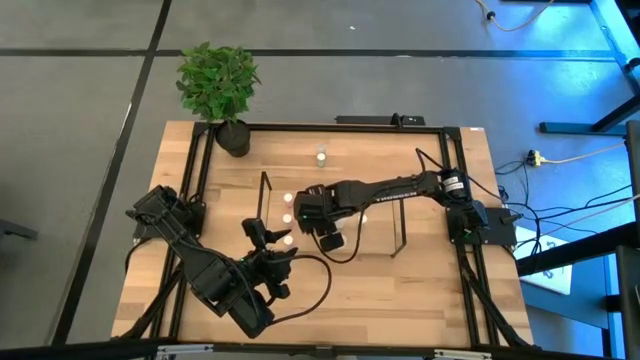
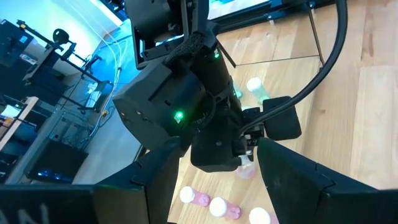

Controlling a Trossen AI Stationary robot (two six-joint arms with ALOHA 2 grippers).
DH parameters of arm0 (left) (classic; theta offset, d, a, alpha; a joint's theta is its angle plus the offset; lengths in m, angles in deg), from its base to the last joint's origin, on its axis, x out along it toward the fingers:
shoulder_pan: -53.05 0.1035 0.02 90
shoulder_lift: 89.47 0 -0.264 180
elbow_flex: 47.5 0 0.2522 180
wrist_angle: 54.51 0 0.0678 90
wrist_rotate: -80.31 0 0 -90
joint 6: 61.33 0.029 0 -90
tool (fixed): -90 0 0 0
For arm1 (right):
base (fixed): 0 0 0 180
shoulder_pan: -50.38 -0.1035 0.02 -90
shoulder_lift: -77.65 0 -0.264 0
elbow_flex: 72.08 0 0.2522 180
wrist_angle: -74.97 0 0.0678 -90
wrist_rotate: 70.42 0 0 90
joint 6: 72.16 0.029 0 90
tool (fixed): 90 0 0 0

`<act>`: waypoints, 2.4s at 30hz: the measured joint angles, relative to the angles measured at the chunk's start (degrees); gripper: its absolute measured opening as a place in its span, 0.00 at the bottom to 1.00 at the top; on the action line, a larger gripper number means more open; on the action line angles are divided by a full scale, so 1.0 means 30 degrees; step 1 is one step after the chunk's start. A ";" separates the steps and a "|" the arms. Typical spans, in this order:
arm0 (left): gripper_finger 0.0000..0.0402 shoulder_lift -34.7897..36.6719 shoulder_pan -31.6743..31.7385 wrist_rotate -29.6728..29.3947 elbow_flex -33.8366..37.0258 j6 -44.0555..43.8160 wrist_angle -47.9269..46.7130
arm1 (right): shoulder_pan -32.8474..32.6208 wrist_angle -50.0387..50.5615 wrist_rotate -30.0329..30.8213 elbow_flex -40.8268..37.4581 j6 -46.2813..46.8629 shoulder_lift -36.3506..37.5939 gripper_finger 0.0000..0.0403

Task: Pick and place medicine bottles onto shelf by color
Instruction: Put the right transparent pill bottle on the shelf aligned with the other transparent pill bottles, then put the transparent pill bottle on the shelf aligned with the other transparent pill bottles

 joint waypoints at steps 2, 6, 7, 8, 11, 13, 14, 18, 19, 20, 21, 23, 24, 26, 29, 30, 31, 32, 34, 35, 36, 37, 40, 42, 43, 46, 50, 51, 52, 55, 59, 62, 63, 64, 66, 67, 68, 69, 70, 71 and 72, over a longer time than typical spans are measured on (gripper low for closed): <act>0.52 0.0000 0.0000 0.0000 0.0000 0.0003 -0.0004 | 0.0054 0.0000 0.0023 0.0000 0.0003 0.0000 0.38; 0.52 0.0000 0.0000 0.0000 0.0000 0.0003 -0.0004 | 0.0091 0.0004 0.0059 0.0000 0.0010 0.0000 0.39; 0.52 0.0000 0.0000 0.0000 0.0000 0.0003 -0.0003 | 0.0091 0.0003 0.0064 0.0000 0.0010 0.0000 0.39; 0.52 0.0000 0.0000 0.0000 0.0000 0.0003 -0.0003 | 0.0091 0.0007 0.0059 0.0000 0.0010 0.0000 0.40; 0.52 0.0000 0.0000 0.0000 0.0000 0.0001 -0.0004 | 0.0091 0.0007 0.0059 0.0000 -0.0005 0.0000 0.44; 0.52 0.0000 0.0000 0.0000 0.0000 0.0000 -0.0004 | 0.0091 0.0007 0.0066 0.0000 -0.0005 0.0000 0.47; 0.52 0.0000 0.0000 0.0000 0.0000 0.0003 -0.0004 | 0.0091 0.0007 0.0066 0.0000 -0.0018 0.0000 0.48; 0.52 0.0000 0.0000 0.0000 0.0000 0.0003 -0.0004 | 0.0094 0.0007 0.0073 0.0000 -0.0048 0.0000 0.52; 0.52 0.0000 0.0000 0.0000 0.0000 0.0003 -0.0004 | 0.0114 0.0013 0.0073 0.0000 -0.0058 0.0002 0.52; 0.52 0.0000 0.0000 0.0000 0.0000 0.0003 0.0000 | 0.0120 0.0007 0.0081 0.0007 -0.0064 0.0007 0.53; 0.52 0.0000 0.0000 0.0000 0.0000 0.0003 -0.0003 | 0.0135 0.0000 0.0088 0.0007 -0.0063 0.0007 0.53; 0.52 0.0000 0.0000 0.0000 0.0000 0.0001 -0.0004 | 0.0155 -0.0042 0.0101 0.0007 -0.0070 0.0007 0.53; 0.52 0.0000 0.0000 0.0000 0.0000 0.0003 -0.0004 | 0.0156 -0.0051 0.0110 0.0006 -0.0070 0.0007 0.54; 0.52 0.0000 0.0000 0.0000 0.0000 0.0003 -0.0004 | 0.0156 -0.0058 0.0117 0.0007 -0.0070 0.0007 0.54; 0.52 0.0000 0.0000 0.0000 0.0003 -0.0001 -0.0003 | 0.0156 -0.0096 0.0110 0.0015 -0.0070 0.0007 0.54; 0.52 0.0000 0.0000 0.0000 0.0000 0.0003 0.0003 | 0.0156 -0.0095 0.0110 0.0015 -0.0070 0.0007 0.54; 0.52 0.0000 0.0000 0.0000 0.0000 0.0003 -0.0004 | 0.0156 -0.0102 0.0102 0.0015 -0.0063 0.0007 0.54; 0.52 0.0000 0.0000 0.0000 0.0000 0.0003 0.0000 | 0.0156 -0.0102 0.0102 0.0021 -0.0049 0.0014 0.54; 0.52 0.0000 0.0000 0.0000 0.0000 0.0000 0.0001 | 0.0156 0.0236 0.0095 0.0358 -0.0042 0.0015 0.54; 0.52 0.0000 0.0000 0.0000 0.0000 0.0003 0.0002 | 0.0156 0.0443 0.0095 0.0589 -0.0035 0.0024 0.54; 0.52 0.0000 0.0000 0.0000 0.0000 0.0003 0.0001 | 0.0156 0.0514 0.0088 0.0814 -0.0022 0.0058 0.54; 0.52 0.0000 0.0000 0.0000 0.0000 -0.0001 0.0000 | 0.0156 0.0607 0.0088 0.1051 -0.0019 0.0073 0.54; 0.52 0.0000 0.0000 -0.0002 0.0000 0.0003 -0.0001 | 0.0156 0.1708 0.0073 0.1965 -0.0005 0.0073 0.54; 0.52 0.0000 0.0000 0.0000 0.0000 0.0003 -0.0003 | 0.0156 0.2365 0.0073 0.2519 0.0003 0.0096 0.54; 0.52 0.0000 0.0000 0.0000 0.0000 0.0003 0.0004 | 0.0156 0.2746 0.0073 0.2713 0.0003 0.0102 0.54; 0.52 0.0000 0.0000 0.0000 0.0000 0.0003 0.0002 | 0.0156 0.4177 0.0069 0.3283 0.0311 0.0073 0.54; 0.52 0.0000 0.0000 0.0000 0.0000 0.0003 -0.0004 | 0.0302 0.5348 0.0066 0.3813 0.0653 0.0196 0.54; 0.52 0.0000 0.0000 0.0000 0.0000 0.0003 0.0004 | 0.0383 0.5404 0.0066 0.3825 0.0689 0.0303 0.54; 0.52 0.0000 0.0000 -0.0007 0.0000 0.0003 0.0010 | 0.0474 0.5334 0.0069 0.3825 0.0828 0.0543 0.54; 0.52 0.0000 0.0000 -0.0003 0.0000 0.0003 0.0004 | 0.0756 0.5340 0.0059 0.3854 0.1086 0.1422 0.54; 0.52 0.0000 0.0000 0.0000 0.0000 0.0003 0.0004 | 0.1175 0.5450 0.0059 0.3861 0.1587 0.2568 0.54; 0.52 0.0000 0.0000 0.0000 0.0000 -0.0003 0.0006 | 0.1469 0.5347 0.0066 0.3861 0.2117 0.3699 0.54; 0.52 0.0000 0.0000 -0.0005 0.0000 -0.0002 0.0011 | 0.1530 0.5315 0.0069 0.3861 0.2173 0.3984 0.54; 0.52 0.0000 0.0000 -0.0003 0.0000 0.0003 0.0008 | 0.1576 0.5253 0.0073 0.3861 0.2181 0.4210 0.54; 0.52 0.0000 0.0000 0.0000 0.0000 0.0003 0.0008 | 0.1613 0.5063 0.0119 0.3861 0.2087 0.4531 0.54; 0.52 0.0000 0.0000 -0.0001 0.0000 0.0003 0.0011 | 0.1604 0.5008 0.0120 0.3857 0.1928 0.4734 0.54; 0.52 0.0000 0.0000 -0.0005 0.0000 0.0003 0.0009 | 0.1588 0.5024 0.0093 0.3854 0.1613 0.4933 0.54; 0.52 0.0000 0.0000 0.0000 0.0000 0.0003 0.0011 | 0.1554 0.5013 0.0081 0.3854 0.1332 0.5143 0.54; 0.52 0.0000 0.0000 -0.0007 0.0000 0.0003 0.0011 | 0.1488 0.5023 0.0066 0.3854 0.1027 0.5367 0.54; 0.52 0.0000 0.0000 0.0000 0.0000 0.0003 0.0011 | 0.1451 0.5015 0.0064 0.3854 0.0806 0.5539 0.54; 0.52 0.0000 0.0000 0.0000 0.0000 0.0003 0.0004 | 0.1444 0.5009 0.0057 0.3854 0.0544 0.5716 0.54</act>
